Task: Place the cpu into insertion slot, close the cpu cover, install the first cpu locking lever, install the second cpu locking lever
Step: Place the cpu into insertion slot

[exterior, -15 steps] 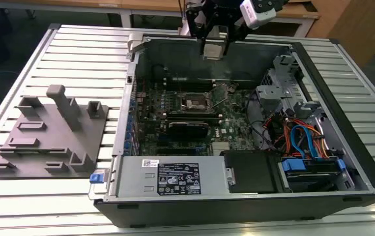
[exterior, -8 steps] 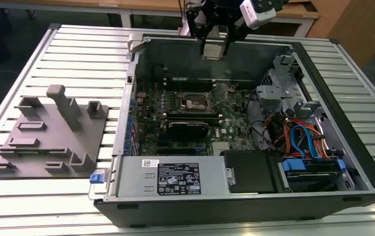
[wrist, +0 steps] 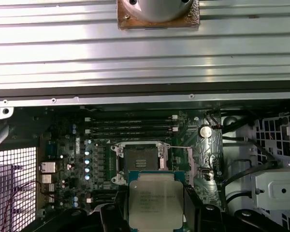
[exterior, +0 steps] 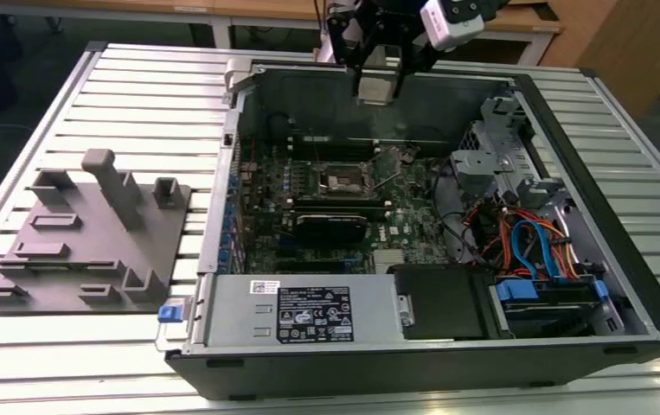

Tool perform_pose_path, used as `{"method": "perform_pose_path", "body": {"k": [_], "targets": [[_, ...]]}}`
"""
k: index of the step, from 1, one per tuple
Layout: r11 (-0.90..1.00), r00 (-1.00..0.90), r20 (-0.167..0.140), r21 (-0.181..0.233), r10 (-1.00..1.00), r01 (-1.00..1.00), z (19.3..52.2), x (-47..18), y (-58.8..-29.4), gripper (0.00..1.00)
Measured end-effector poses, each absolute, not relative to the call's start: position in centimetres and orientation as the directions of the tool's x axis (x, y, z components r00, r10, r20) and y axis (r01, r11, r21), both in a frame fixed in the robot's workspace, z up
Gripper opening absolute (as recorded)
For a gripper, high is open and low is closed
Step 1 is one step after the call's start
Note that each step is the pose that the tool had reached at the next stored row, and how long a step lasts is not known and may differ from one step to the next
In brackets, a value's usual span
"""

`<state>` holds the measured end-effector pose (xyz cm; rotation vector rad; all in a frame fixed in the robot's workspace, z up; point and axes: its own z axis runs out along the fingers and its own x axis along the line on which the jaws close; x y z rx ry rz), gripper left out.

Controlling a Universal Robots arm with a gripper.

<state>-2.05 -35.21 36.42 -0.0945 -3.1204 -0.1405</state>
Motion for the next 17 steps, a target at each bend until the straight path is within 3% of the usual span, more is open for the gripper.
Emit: {"method": "perform_pose_path", "body": {"k": [17], "targets": [[0.985,-0.989,0.019,0.089,0.148,0.149,36.37,-2.06,-35.21,0.54]]}}
